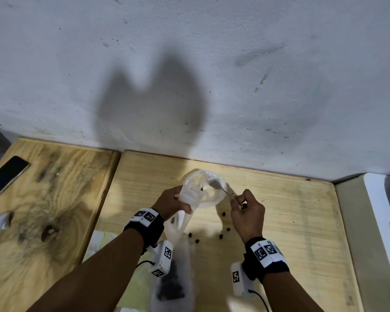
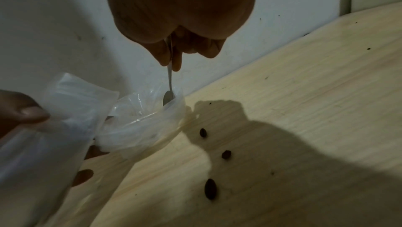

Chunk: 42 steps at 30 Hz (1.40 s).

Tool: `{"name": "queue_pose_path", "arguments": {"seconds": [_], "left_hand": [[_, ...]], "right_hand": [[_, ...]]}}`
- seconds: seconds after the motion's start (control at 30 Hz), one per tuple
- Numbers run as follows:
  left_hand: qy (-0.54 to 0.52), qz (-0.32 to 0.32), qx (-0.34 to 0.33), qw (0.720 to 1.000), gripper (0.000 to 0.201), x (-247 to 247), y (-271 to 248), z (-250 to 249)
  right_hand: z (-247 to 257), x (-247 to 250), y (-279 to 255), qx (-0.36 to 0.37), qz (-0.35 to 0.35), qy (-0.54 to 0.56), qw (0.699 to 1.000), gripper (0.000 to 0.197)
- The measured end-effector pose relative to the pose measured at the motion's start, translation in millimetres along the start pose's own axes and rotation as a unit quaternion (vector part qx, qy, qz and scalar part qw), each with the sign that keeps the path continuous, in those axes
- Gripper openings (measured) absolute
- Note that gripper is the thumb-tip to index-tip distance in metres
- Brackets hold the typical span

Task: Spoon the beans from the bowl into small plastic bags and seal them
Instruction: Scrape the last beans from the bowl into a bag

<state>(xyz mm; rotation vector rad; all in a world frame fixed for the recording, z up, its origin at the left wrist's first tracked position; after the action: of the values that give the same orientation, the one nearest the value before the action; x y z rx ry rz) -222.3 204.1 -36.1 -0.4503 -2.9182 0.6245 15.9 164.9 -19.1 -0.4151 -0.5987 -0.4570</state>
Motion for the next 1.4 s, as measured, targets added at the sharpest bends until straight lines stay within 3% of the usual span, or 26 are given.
{"name": "queue_pose_path", "arguments": {"seconds": [0.2, 0.47, 0.87, 1.0, 1.1, 1.2, 1.4], "left_hand": [[0.087, 0.027, -0.027, 0.996, 0.067, -6, 3, -2], [0.089, 0.024, -0.026, 0.995, 0.074, -3, 6, 6], [-0.038, -0.018, 0.0, 0.999, 0.056, 1, 7, 14], [-0.071, -0.011, 0.013, 0.997, 0.067, -1, 7, 19], [-0.086, -0.001, 0.026, 0.996, 0.063, -4, 7, 21], [-0.093, -0.003, 0.033, 0.995, 0.057, -4, 6, 20], [-0.104, -0.009, 0.039, 0.994, 0.066, -1, 6, 24]], "right_hand": [[3, -4, -2, 0.002, 0.007, -0.004, 1.0, 0.04], [6, -1, -6, -0.035, 0.014, 0.064, 0.997, 0.033], [7, -6, -10, -0.078, 0.005, 0.09, 0.993, 0.03], [-3, -11, -1, -0.16, 0.003, 0.124, 0.979, 0.028], [-11, -19, 3, -0.204, 0.004, 0.158, 0.966, 0.029], [-15, -19, 3, -0.222, -0.004, 0.173, 0.96, 0.031], [-14, -21, 0, -0.229, -0.002, 0.186, 0.956, 0.031]]}}
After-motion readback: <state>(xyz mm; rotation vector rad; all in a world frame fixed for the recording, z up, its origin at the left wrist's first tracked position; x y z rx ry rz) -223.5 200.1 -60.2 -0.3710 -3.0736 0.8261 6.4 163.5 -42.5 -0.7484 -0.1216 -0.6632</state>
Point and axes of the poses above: each hand's wrist, its own y-axis towards the middle knuckle, its own x-axis out of the back of the hand, z = x × y, the point moved 6 cm from there along y, towards the middle knuckle, and after that the axes turned 13 degrees about -x, right-handed, at the moved point
